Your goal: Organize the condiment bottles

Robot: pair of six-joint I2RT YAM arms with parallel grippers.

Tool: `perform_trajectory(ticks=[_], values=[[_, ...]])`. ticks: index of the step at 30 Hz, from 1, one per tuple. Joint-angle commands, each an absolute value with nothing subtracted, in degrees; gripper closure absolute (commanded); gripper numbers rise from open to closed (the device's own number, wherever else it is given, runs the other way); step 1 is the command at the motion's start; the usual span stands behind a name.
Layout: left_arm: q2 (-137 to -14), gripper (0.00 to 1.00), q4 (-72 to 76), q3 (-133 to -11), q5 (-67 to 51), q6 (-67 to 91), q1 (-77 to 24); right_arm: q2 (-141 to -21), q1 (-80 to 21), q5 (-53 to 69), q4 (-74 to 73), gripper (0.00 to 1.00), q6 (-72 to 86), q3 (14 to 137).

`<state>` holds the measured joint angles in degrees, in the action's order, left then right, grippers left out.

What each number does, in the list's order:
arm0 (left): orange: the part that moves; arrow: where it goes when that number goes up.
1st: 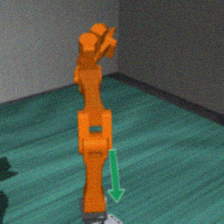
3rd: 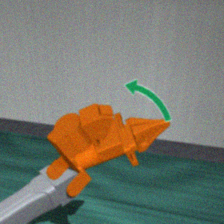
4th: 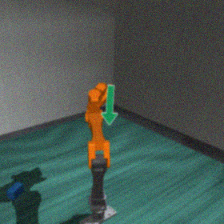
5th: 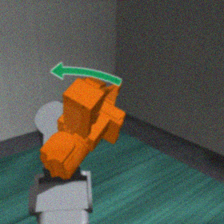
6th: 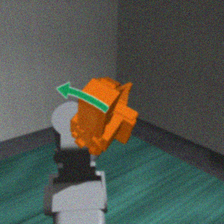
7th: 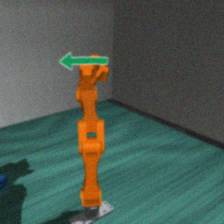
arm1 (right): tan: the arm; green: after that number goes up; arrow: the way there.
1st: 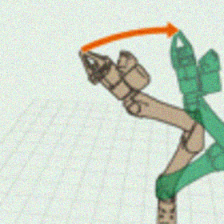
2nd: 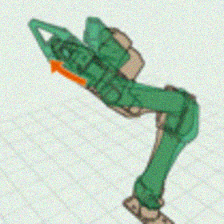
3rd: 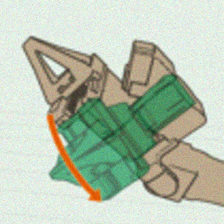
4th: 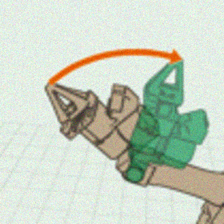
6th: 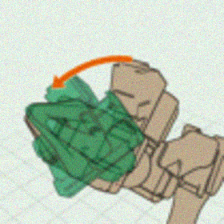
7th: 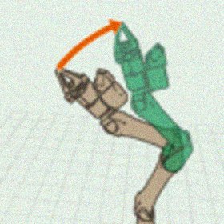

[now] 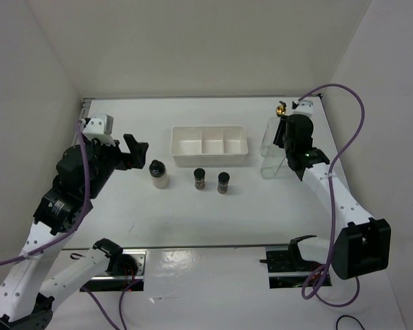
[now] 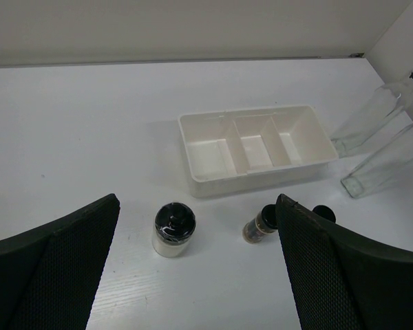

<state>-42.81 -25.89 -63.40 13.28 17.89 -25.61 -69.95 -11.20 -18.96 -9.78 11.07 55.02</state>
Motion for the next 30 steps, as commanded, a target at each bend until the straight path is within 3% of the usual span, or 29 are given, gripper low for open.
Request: perform_trajectory(ticks=[1, 14, 30], values=[[-41.13, 0.00, -25.66, -63.28, 13.80, 16.96, -25.75, -66.45, -10.90, -17.41, -9.05, 1.00, 11.87, 58.71], [-40.08, 0.00, -25.66, -62.75, 12.74, 18.02, -25.75, -63.80, -13.79, -11.95, -9.67, 1.00, 11.34, 59.41], [-40.08, 0.00, -25.66, -62.23, 12.22, 19.07, -25.75, -69.34, -15.12, -2.29, -16.08, 1.00, 8.09, 74.35]])
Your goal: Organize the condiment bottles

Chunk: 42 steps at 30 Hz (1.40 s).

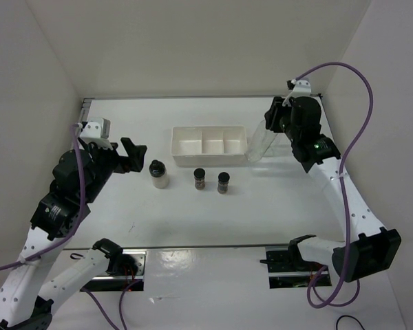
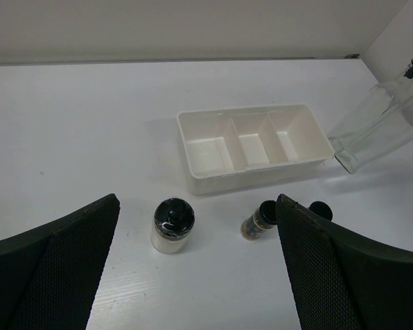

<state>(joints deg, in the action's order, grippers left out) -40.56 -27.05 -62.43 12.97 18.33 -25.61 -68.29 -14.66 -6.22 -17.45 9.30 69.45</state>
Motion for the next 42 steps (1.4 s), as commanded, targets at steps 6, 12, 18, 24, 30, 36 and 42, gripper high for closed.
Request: perform_trajectory(ticks=[6, 12, 18, 24, 30, 36, 42], values=[[-40.08, 0.00, -25.14, -62.23, 12.22, 19.07, -25.75, -71.10, -16.17, -1.05, -14.77, 1.00, 8.09, 79.35], [-40.61, 0.00, -24.61, -62.23, 12.22, 19.07, -25.75, -76.28, -17.84, -2.98, -12.14, 1.00, 8.09, 83.84], [-40.61, 0.00, -24.61, -62.23, 11.69, 19.07, -25.75, -81.82, -18.89, -5.36, -8.80, 1.00, 8.09, 86.22], [-42.18, 0.00, -24.08, -62.23, 11.69, 19.07, -25.75, -87.18, -20.74, -9.57, -6.25, 1.00, 8.09, 87.98], [-43.32, 0.00, -23.55, -62.75, 11.69, 18.54, -25.75, -91.41, -22.50, -12.47, -6.24, 1.00, 8.61, 91.84], [-43.33, 0.00, -23.55, -62.23, 12.30, 18.54, -25.75, -94.56, -23.73, -18.10, -4.48, 1.00, 8.61, 91.23], [-43.33, 0.00, -23.55, -61.70, 12.83, 18.02, -25.75, -96.85, -25.40, -24.78, -3.35, 1.00, 8.09, 91.23]])
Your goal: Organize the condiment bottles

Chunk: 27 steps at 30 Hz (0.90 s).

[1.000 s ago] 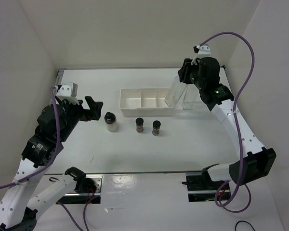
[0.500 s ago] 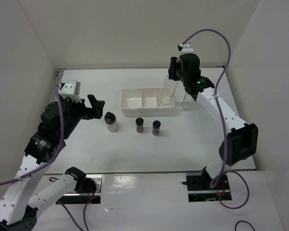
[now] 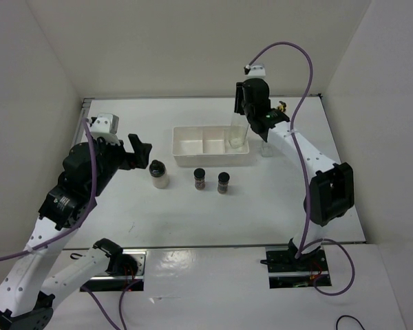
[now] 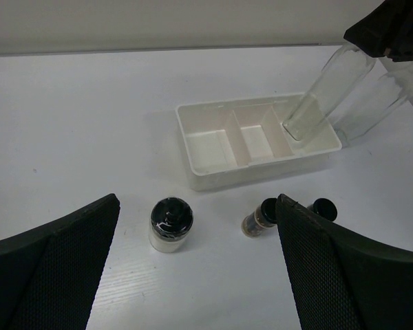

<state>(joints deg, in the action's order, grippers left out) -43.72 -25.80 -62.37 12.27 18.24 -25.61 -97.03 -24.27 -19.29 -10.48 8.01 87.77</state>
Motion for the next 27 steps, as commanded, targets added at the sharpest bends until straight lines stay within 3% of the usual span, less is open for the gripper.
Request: perform_trajectory(ticks=[1, 24, 26, 27], values=[[-43.33, 0.00, -23.55, -61.70, 12.83, 18.02, -25.75, -96.86, -25.40, -26.09, -3.34, 1.00, 8.09, 91.23], [-43.33, 0.00, -22.94, -60.64, 12.83, 18.02, -25.75, -104.33, -28.56, -38.41, -0.44, 1.00, 16.26, 91.41], [-42.80, 0.00, -22.94, -60.64, 12.83, 18.02, -25.75, -104.33, -28.56, -39.02, -0.44, 0.96, 16.26, 90.71], [-42.80, 0.00, -22.94, -60.64, 12.83, 18.02, -25.75, -104.33, -28.56, -39.02, -0.44, 0.88, 16.87, 90.18]])
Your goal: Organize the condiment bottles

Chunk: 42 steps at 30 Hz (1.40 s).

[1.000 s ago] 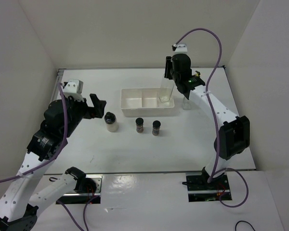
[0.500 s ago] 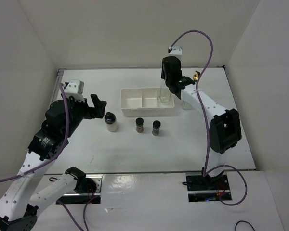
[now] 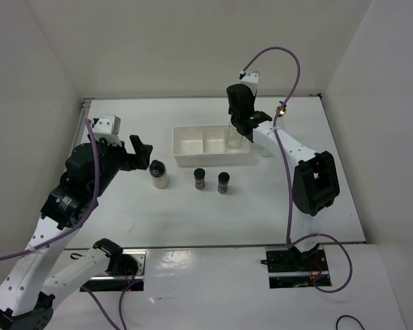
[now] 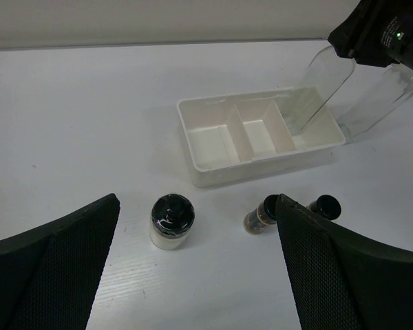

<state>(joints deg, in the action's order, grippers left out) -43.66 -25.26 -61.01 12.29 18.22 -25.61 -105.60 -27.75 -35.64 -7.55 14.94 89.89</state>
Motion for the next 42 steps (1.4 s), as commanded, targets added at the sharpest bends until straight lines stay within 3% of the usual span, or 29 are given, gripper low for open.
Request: perform_trajectory(ticks=[1, 3, 7, 9, 18, 27, 34, 42], values=[[-42.80, 0.00, -22.94, -60.64, 12.83, 18.02, -25.75, -104.33, -28.56, -39.02, -0.44, 0.85, 17.40, 89.57], [-42.28, 0.00, -22.94, -60.64, 12.83, 18.02, -25.75, -104.33, -29.09, -39.02, -0.44, 0.73, 17.92, 89.04], [-41.66, 0.00, -22.94, -60.64, 12.83, 18.02, -25.75, -103.80, -29.09, -39.02, -0.44, 0.57, 17.93, 88.51], [-41.14, 0.00, -22.94, -60.64, 12.83, 18.02, -25.75, -103.80, -29.61, -39.02, -0.97, 0.42, 17.93, 88.51], [-40.08, 0.00, -23.47, -60.64, 12.83, 18.54, -25.75, -102.75, -29.62, -39.55, -2.72, 0.27, 17.93, 87.98], [-38.50, 0.00, -23.99, -61.17, 11.78, 19.78, -25.75, -98.71, -29.62, -40.69, -7.73, 0.01, 17.40, 89.12], [-37.27, 0.00, -23.47, -61.17, 10.63, 20.92, -25.75, -92.38, -31.99, -38.42, -14.67, 0.01, 18.54, 90.62], [-37.27, 0.00, -22.94, -60.64, 7.83, 21.97, -25.75, -77.29, -33.31, -30.94, -14.16, 0.01, 16.27, 86.84]])
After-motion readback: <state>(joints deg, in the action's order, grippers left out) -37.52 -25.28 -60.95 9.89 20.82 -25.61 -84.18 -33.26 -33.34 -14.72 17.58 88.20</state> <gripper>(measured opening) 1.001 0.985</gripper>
